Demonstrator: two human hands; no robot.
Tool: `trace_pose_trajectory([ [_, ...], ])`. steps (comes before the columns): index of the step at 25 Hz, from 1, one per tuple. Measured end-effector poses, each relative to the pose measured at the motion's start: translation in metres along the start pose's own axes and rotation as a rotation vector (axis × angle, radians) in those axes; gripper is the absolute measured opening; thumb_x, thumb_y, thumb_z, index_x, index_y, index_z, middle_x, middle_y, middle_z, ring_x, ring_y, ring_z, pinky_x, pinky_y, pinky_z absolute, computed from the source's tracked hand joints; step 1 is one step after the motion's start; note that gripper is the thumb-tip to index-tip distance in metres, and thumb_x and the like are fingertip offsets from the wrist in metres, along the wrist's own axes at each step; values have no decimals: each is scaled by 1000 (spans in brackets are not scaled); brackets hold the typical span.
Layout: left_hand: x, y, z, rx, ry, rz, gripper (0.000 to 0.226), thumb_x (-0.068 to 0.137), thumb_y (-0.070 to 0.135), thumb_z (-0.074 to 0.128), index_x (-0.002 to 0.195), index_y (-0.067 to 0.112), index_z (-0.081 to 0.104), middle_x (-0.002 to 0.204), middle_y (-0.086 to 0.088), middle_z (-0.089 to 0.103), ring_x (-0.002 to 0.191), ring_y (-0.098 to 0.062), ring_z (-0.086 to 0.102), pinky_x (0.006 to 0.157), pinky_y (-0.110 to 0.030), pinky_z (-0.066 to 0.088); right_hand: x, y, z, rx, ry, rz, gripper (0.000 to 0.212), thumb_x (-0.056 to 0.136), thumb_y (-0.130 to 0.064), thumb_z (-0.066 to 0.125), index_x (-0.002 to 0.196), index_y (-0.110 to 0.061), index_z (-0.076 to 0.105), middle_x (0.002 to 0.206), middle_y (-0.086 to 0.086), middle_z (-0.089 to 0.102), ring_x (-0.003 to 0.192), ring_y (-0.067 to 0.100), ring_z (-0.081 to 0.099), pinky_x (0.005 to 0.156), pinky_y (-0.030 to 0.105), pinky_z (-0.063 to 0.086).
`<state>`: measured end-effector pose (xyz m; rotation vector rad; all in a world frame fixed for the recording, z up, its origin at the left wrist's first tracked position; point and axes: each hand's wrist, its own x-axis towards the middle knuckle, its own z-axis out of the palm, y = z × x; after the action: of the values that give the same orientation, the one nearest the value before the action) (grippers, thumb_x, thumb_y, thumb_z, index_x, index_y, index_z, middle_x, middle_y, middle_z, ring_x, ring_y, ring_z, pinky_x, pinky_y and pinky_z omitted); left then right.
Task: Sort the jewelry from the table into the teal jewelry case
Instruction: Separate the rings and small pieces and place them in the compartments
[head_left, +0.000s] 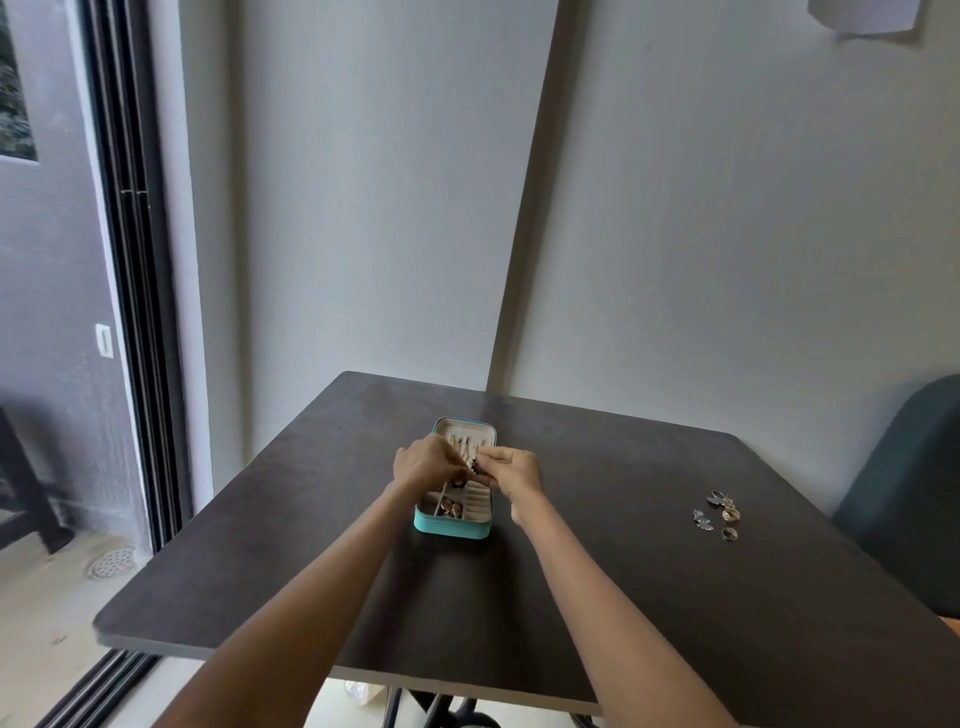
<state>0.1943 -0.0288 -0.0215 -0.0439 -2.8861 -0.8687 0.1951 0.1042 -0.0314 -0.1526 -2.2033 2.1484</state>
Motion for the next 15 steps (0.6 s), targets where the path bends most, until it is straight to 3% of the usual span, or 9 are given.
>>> trace_pose_trajectory([
  [5,9,-3,-11,23,-74,7,20,80,38,69,94,24,75,93,0,73,89,-17,67,83,-31,46,9,1,-1,-136,-18,-23,26,88,5,57,114,5,63,114,18,65,92,20,62,87,34,55],
  [10,9,-8,-2,145,-66,61,23,83,37,66,103,25,72,103,1,71,99,-18,63,92,-33,35,8,6,-1,-249,-83,-51,28,91,2,53,118,3,62,110,11,63,92,15,58,75,19,52],
  [13,10,-9,0,206,-24,106,24,84,38,65,103,26,72,106,0,70,101,-20,62,94,-35,34,11,9,4,-318,-66,-61,26,89,-4,58,114,-3,65,114,9,66,98,20,63,86,30,55],
  [15,11,-11,-1,209,-3,113,22,86,37,62,102,25,72,106,0,70,101,-21,62,95,-36,34,12,10,5,-333,-52,-65,23,85,-7,64,108,-8,66,111,12,68,95,21,66,83,33,56],
])
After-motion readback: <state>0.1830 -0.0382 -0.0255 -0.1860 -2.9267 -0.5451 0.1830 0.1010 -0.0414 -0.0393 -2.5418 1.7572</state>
